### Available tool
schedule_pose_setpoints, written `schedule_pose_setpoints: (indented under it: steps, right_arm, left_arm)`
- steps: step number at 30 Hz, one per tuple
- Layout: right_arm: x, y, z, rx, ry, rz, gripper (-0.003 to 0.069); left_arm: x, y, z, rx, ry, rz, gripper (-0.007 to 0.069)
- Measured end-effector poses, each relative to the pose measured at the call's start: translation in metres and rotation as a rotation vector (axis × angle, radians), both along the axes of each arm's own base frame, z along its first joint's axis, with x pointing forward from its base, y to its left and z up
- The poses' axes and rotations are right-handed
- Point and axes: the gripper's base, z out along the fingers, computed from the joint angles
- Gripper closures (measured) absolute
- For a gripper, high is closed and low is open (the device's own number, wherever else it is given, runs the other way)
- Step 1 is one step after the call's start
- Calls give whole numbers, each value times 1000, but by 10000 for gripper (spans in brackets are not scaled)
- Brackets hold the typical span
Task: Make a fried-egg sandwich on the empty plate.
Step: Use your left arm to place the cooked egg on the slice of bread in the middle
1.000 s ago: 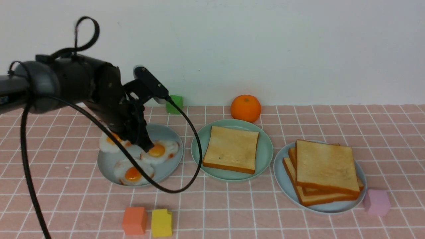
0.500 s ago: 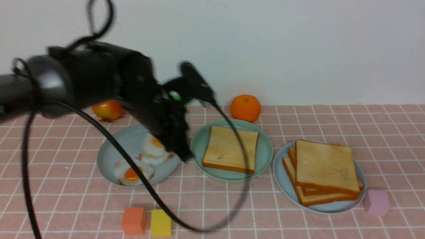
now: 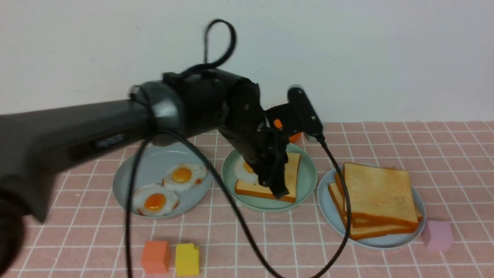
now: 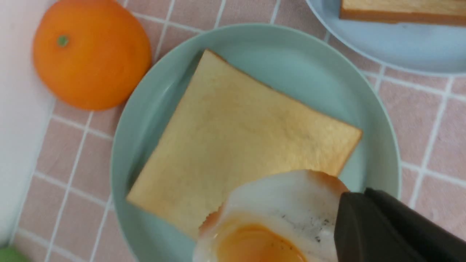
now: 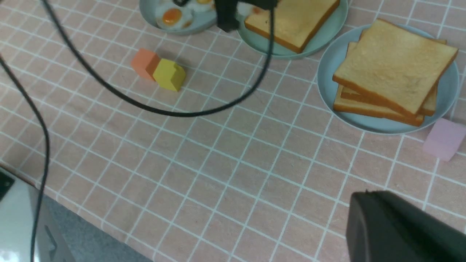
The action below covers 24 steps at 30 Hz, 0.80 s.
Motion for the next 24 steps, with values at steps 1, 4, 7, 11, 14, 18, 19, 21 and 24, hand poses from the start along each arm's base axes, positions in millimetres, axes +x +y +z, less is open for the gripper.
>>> schedule_pose_setpoints:
  steps: [1,4,7,11,14,18,19,21,24]
  right_arm:
    - [-1,-1,0,4,-1,-2,622]
    - [-1,-1,0,9,-2,-2,620]
    - [-1,-1,0,10,-1,-3,619]
    - [-1,-1,0,9,-1,-4,619]
    - [-1,-1,0,9,-1,-4,619]
    - [-2,-1,0,12,1,-1,619]
    - [-2,-1,0,13,2,0,619]
    - [-2,-1,-1,13,7,2,619]
    - [-1,2,-6,2,26,7,616]
  left_arm:
    - [3,-3,-2,-2,2,1,612]
    - [8,-8,-6,-15,8,3,612]
    - [9,-14,-4,-33,5,-15,612]
    - [8,-18,-8,-26,4,-51,612]
    - [10,-21,-17,-26,6,-51,612]
    - [15,-23,-30,-17,-7,-50,612]
    - [16,-23,-33,-11,-10,-51,612]
    - [17,-23,-34,-4,-19,-54,612]
    - [17,-23,-33,-1,-27,-56,612]
